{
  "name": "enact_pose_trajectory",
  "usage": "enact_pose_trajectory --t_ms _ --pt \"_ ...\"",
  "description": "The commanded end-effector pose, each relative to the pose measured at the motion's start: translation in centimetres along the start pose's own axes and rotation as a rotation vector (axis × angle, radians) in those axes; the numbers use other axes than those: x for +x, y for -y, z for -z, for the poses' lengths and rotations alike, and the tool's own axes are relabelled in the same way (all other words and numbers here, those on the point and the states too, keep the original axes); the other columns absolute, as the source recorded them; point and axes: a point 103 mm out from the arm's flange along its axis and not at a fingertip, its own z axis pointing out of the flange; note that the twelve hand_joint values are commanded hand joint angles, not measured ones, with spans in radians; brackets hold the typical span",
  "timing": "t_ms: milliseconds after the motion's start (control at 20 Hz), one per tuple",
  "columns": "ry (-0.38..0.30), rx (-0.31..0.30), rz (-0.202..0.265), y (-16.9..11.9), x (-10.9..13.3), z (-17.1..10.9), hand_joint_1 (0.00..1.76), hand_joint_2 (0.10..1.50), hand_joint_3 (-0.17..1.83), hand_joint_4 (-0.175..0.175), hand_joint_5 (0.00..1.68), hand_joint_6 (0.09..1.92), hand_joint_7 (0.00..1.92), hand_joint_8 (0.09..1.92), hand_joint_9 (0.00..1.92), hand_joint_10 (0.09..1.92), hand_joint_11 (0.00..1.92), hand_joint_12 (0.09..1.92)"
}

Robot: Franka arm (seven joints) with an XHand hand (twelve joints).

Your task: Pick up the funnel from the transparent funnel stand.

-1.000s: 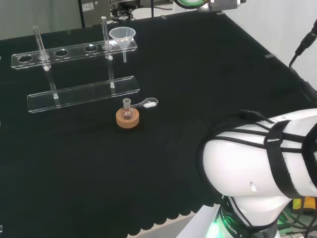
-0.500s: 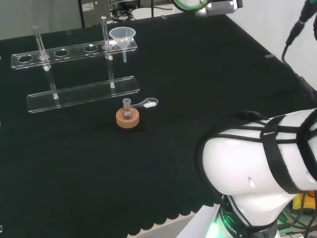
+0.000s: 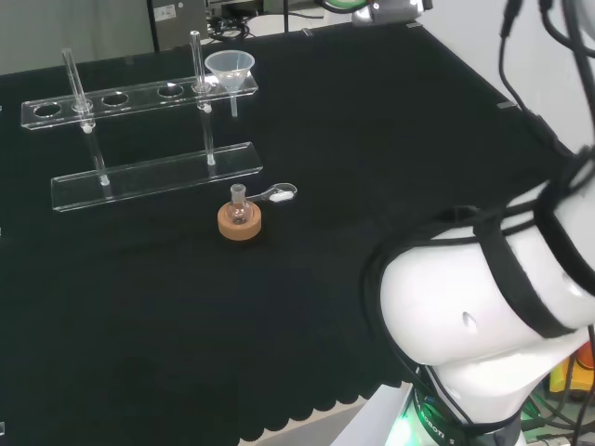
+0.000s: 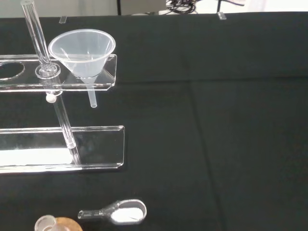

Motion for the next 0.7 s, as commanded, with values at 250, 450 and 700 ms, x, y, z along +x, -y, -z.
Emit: enact_pose_trajectory --t_ms 250,450,700 --pt "0.017 0.039 0.131 -13.4 1.6 -2.8 0.24 1.05 0.24 0.000 0.12 0.09 0.00 0.46 0.10 0.72 0.00 1.33" --pt "0.009 0.053 0.165 -15.0 2.7 -3.8 0.31 1.01 0.22 -0.008 0.14 0.09 0.00 0.50 0.12 0.73 0.00 1.35" --pt "-0.011 0.097 0.215 -16.8 3.8 -5.0 0.43 0.93 0.20 -0.035 0.23 0.09 0.02 0.59 0.20 0.73 0.00 1.39"
